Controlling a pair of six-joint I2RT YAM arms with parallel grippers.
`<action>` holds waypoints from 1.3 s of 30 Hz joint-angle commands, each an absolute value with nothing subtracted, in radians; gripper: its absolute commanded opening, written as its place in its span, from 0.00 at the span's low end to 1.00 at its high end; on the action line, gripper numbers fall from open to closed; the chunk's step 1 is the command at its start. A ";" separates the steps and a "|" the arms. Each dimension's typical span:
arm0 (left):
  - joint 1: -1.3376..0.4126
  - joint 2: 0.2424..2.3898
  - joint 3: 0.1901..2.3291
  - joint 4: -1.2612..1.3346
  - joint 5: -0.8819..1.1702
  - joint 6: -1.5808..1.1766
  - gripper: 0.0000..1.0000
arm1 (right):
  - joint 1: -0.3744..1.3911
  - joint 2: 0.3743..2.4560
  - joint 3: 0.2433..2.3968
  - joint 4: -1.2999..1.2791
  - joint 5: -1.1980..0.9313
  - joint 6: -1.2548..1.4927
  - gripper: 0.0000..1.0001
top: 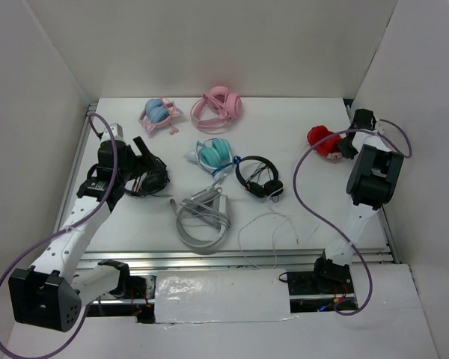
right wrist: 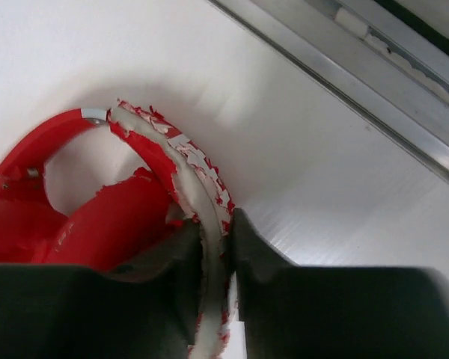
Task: Wrap the headphones
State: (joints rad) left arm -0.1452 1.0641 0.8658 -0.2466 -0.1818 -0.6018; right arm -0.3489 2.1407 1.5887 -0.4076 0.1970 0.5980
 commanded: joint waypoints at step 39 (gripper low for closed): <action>-0.431 1.075 1.051 -0.132 0.516 -0.353 0.99 | 0.391 1.235 1.218 -0.336 -0.670 -0.701 0.00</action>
State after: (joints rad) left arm -0.3916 1.0866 1.0210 -0.1516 0.4553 -0.4133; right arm 0.3645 1.2064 1.1133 -0.2874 -0.7025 -0.6544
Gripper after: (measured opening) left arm 0.991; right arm 0.057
